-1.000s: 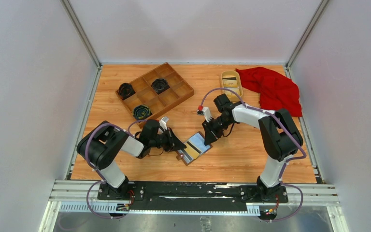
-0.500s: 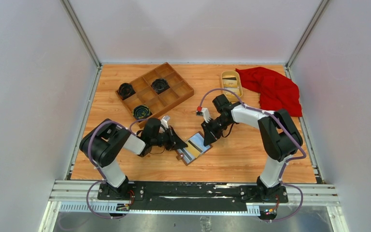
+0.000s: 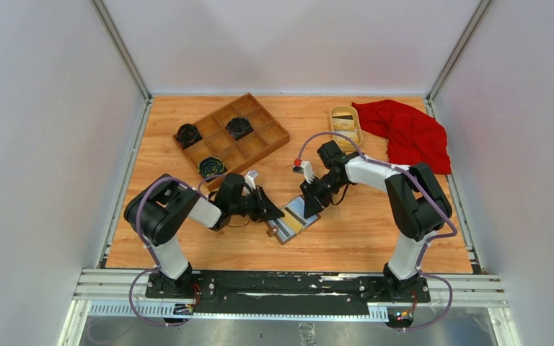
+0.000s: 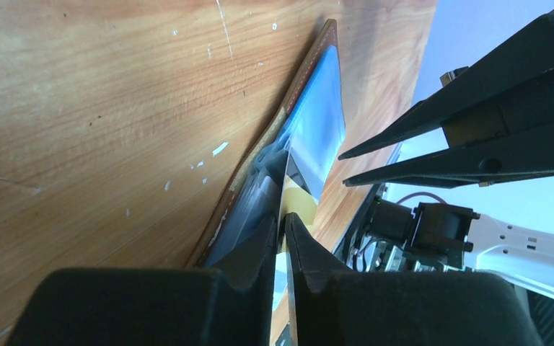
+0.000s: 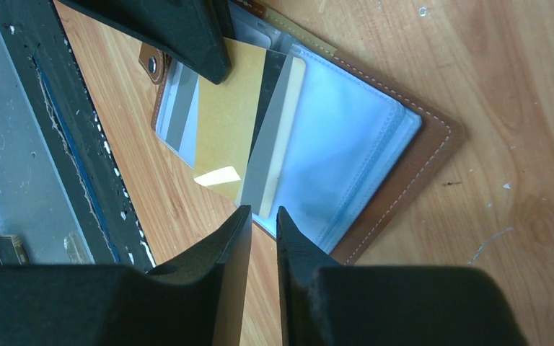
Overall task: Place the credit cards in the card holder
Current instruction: Insert the credit card into the card holder.
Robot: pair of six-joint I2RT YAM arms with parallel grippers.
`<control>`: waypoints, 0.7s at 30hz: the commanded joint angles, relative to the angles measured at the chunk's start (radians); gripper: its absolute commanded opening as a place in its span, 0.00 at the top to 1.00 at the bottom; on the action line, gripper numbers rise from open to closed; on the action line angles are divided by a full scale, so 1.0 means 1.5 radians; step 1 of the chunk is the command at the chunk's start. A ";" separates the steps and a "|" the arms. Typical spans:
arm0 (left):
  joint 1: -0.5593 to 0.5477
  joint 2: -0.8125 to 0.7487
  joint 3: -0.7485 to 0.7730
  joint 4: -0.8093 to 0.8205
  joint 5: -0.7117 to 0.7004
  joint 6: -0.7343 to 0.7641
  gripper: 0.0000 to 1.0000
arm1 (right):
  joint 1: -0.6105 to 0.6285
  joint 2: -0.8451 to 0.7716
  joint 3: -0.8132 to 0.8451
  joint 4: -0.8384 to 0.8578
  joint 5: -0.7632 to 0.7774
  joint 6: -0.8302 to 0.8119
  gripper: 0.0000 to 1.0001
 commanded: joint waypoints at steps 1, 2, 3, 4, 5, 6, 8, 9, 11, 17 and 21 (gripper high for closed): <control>-0.009 0.016 0.008 -0.032 -0.031 0.005 0.85 | 0.012 0.000 0.022 -0.021 -0.012 -0.003 0.75; -0.009 0.012 0.008 -0.032 -0.032 0.005 0.83 | 0.011 0.000 0.023 -0.022 -0.012 -0.005 0.75; -0.009 0.009 0.008 -0.032 -0.035 0.005 0.80 | 0.011 -0.002 0.025 -0.025 -0.010 -0.008 0.74; -0.009 0.002 0.007 -0.032 -0.037 0.005 0.78 | 0.011 -0.005 0.027 -0.029 -0.008 -0.013 0.73; -0.009 -0.002 0.006 -0.032 -0.039 0.006 0.76 | 0.012 -0.008 0.030 -0.034 -0.006 -0.018 0.72; -0.009 -0.006 0.005 -0.032 -0.041 0.008 0.73 | 0.012 -0.014 0.033 -0.040 -0.003 -0.026 0.70; -0.009 -0.011 0.002 -0.032 -0.045 0.010 0.68 | 0.011 -0.029 0.034 -0.049 -0.002 -0.041 0.67; -0.009 -0.012 0.002 -0.033 -0.047 0.013 0.65 | 0.012 -0.038 0.034 -0.049 -0.003 -0.050 0.66; -0.009 -0.010 0.003 -0.032 -0.047 0.015 0.63 | 0.022 -0.061 0.033 -0.050 0.002 -0.067 0.63; -0.009 -0.004 0.004 -0.032 -0.046 0.018 0.59 | 0.151 -0.116 0.024 -0.018 0.161 -0.092 0.30; -0.008 -0.003 0.002 -0.032 -0.045 0.020 0.59 | 0.206 -0.105 0.029 0.008 0.262 -0.068 0.14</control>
